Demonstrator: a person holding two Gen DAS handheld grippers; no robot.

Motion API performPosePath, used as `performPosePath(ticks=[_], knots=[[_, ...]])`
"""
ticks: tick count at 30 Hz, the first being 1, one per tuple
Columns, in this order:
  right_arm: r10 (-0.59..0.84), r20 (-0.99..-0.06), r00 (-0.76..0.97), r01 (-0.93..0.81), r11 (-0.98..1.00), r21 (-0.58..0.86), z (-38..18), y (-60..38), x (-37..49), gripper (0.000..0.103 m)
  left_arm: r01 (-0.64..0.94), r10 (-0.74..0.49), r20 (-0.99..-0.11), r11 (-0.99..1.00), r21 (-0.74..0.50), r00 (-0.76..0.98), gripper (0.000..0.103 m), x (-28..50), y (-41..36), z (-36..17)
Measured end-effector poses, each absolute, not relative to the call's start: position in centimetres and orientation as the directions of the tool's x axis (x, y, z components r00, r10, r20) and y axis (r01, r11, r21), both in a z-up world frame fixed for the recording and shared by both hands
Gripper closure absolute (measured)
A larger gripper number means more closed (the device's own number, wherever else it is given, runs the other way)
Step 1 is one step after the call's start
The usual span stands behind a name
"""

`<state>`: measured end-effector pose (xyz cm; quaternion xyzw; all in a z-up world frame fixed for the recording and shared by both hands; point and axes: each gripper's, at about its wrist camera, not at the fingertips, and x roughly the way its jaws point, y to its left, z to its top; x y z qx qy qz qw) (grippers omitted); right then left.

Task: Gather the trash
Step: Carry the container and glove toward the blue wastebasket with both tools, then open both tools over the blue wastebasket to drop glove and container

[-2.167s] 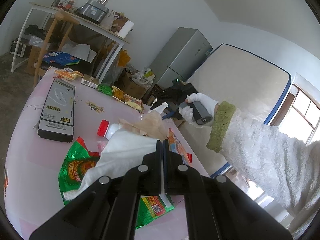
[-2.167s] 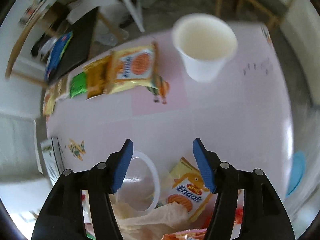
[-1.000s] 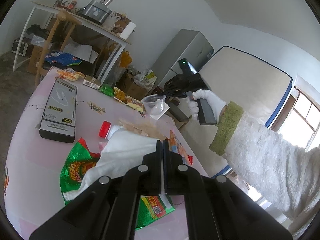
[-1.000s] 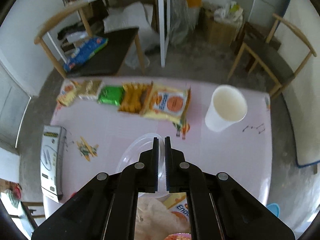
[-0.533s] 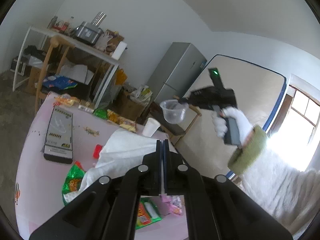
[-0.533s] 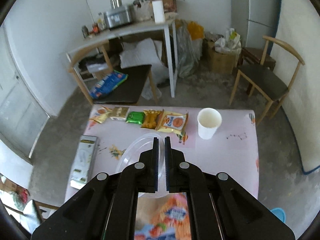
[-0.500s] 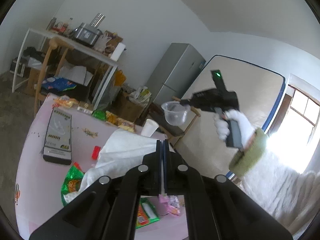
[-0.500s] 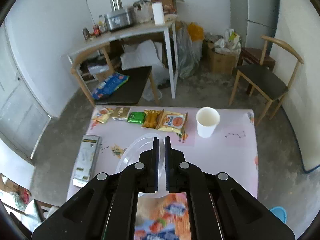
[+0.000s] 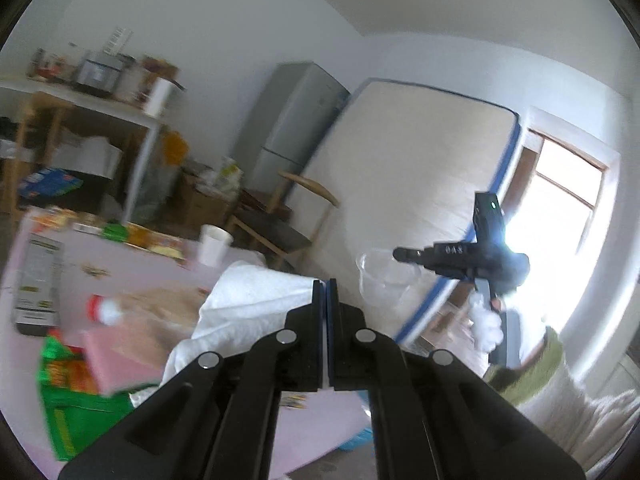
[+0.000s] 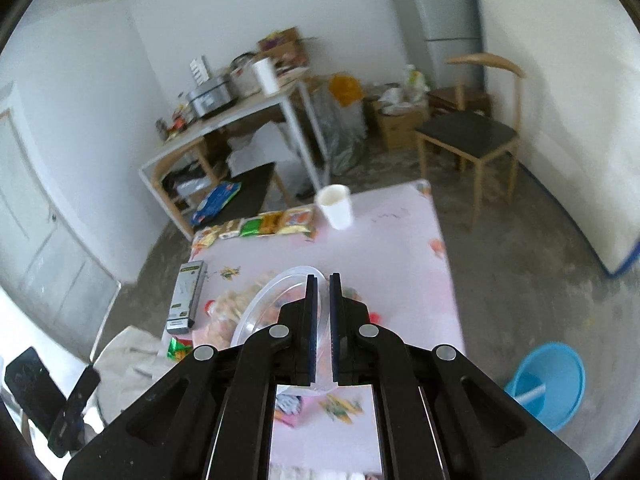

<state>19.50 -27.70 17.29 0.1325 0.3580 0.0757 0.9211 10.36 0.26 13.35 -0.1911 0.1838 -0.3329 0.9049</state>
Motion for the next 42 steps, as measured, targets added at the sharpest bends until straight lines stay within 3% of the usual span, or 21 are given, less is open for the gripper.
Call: performPosePath(ticks=[14,24,30,35,36,37,38,39,42], knots=[[0.027,-0.715,0.699,0.395,0.819,0.417,6.5,-45.3,8.4,0.099,0.724,-0.863,-0.42,0.478,-0.498,0.281,0.102,16.7,-25.1,10.3],[-0.024,-0.796,0.605,0.64,0.609,0.468,-5.0,-56.1,7.2,0.099,0.752,-0.741,-0.669,0.477,-0.455,0.065,0.102,20.1,-44.5,0.4],[-0.064,-0.827,0.559,0.739,0.492,0.461,-10.3,-61.1,8.4,0.099,0.764,-0.673,-0.74,0.479,-0.431,0.004,0.102,21.7,-52.9,-4.2],[-0.069,-0.837,0.542,0.771,0.435,0.464,-13.7,-64.4,9.9,0.094,0.768,-0.68,-0.732,0.453,-0.453,-0.031,0.101,22.2,-57.4,-6.9],[-0.069,-0.835,0.546,0.773,0.425,0.47,-14.2,-65.0,10.0,0.087,0.77,-0.675,-0.737,0.454,-0.449,-0.032,0.095,22.2,-57.7,-7.3],[-0.062,-0.832,0.551,0.773,0.412,0.482,-15.0,-65.5,10.1,0.076,0.769,-0.659,-0.752,0.474,-0.429,-0.014,0.081,22.3,-58.1,-7.8],[-0.054,-0.834,0.549,0.779,0.396,0.487,-15.8,-66.0,10.2,0.058,0.766,-0.653,-0.757,0.489,-0.417,0.005,0.073,22.4,-58.3,-8.1],[-0.053,-0.838,0.543,0.786,0.383,0.485,-16.2,-66.2,10.3,0.053,0.761,-0.652,-0.757,0.504,-0.409,0.026,0.061,22.4,-58.3,-8.3],[-0.048,-0.843,0.536,0.793,0.37,0.484,-17.1,-66.2,9.9,0.053,0.738,-0.672,-0.739,0.516,-0.435,0.034,0.058,22.6,-57.2,-8.1]])
